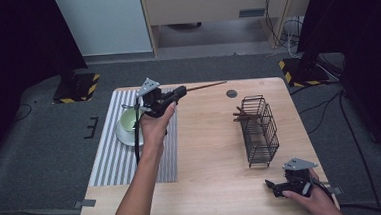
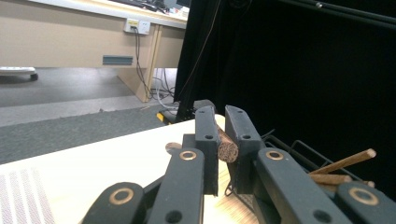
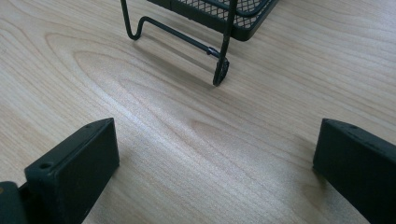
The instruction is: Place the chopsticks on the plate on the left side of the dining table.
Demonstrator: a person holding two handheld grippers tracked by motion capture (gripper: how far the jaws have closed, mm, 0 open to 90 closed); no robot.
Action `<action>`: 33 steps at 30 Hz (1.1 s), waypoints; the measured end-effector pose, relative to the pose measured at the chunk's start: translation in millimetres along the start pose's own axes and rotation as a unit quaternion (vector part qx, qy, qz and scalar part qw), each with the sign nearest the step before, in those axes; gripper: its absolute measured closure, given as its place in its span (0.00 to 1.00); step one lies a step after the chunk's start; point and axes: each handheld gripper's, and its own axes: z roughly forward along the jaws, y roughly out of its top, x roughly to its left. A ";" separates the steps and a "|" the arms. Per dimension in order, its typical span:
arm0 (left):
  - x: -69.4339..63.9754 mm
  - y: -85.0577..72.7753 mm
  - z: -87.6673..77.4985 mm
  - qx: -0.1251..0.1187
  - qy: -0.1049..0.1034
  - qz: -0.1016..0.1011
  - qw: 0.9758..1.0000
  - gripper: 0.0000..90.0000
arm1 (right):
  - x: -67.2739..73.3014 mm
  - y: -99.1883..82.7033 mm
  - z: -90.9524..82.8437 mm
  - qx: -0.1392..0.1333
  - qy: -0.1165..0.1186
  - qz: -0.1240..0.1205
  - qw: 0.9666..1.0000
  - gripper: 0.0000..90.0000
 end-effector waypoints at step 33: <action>29.5 -18.3 -41.0 -0.008 0.049 -0.011 0.999 0.93 | -1.4 0.8 0.9 -0.001 -0.003 0.002 1.000 0.00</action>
